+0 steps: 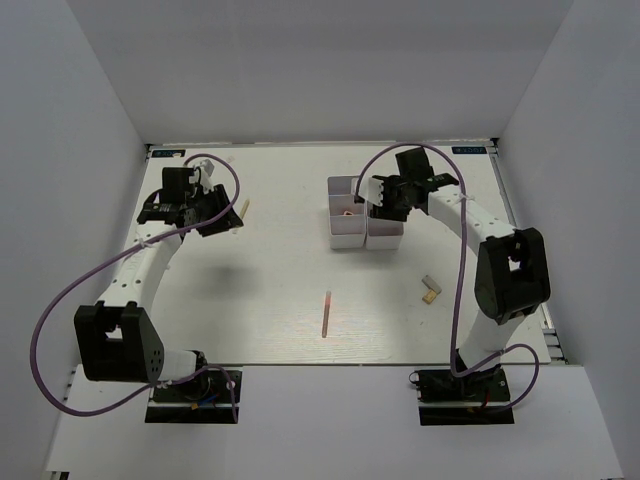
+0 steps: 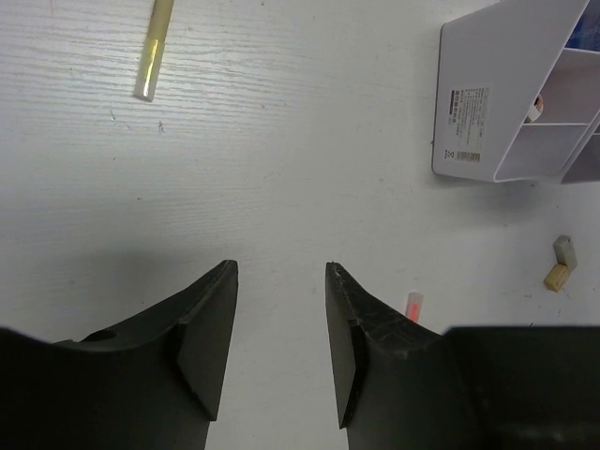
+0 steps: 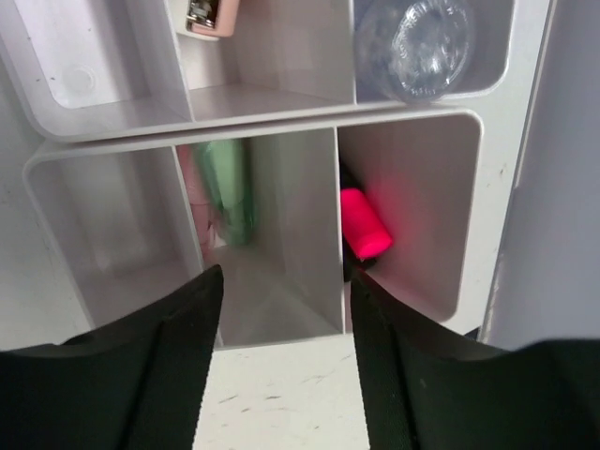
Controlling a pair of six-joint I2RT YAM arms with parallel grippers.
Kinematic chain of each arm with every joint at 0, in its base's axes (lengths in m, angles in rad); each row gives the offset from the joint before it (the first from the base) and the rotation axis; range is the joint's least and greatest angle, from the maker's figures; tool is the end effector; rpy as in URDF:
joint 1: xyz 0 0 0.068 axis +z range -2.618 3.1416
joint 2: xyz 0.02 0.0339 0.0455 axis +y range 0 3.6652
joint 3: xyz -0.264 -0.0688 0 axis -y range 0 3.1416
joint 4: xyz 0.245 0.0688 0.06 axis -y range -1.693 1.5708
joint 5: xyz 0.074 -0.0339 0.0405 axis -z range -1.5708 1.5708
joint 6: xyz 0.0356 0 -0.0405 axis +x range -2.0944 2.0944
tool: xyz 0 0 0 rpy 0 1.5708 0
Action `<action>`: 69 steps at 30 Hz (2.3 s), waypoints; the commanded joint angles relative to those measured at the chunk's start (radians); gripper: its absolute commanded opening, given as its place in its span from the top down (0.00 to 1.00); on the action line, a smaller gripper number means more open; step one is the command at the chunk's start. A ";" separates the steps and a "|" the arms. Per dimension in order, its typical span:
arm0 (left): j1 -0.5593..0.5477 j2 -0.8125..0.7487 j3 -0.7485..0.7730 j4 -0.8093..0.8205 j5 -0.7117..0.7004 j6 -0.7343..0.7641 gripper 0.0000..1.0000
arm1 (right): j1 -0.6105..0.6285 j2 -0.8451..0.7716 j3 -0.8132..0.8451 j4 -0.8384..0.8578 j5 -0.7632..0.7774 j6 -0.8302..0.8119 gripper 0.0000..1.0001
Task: Sort the stationery into containers
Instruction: Place the stationery in the storage box, then pick up the pen from the center of the board.
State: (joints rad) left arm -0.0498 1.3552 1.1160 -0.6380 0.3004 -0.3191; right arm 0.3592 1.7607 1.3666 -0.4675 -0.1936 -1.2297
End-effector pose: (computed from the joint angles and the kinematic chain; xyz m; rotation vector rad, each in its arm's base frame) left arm 0.2839 -0.0247 0.2886 -0.1971 2.4585 -0.5296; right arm 0.3627 0.1435 0.2514 -1.7846 1.6308 -0.1644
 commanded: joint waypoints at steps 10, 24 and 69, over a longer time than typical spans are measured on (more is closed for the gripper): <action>-0.019 0.130 0.141 -0.037 0.014 0.058 0.42 | -0.019 -0.139 0.023 0.009 -0.116 0.162 1.00; -0.088 0.550 0.433 -0.002 -0.225 0.160 0.35 | -0.023 -0.576 -0.288 0.038 -0.463 0.892 1.00; -0.154 0.674 0.444 -0.045 -0.376 0.206 1.00 | -0.118 -0.673 -0.455 -0.017 -0.573 0.904 0.86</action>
State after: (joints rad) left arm -0.2005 2.1387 1.6073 -0.6758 -0.1623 -0.0711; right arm 0.2470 1.1091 0.9180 -0.4950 -0.7242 -0.3218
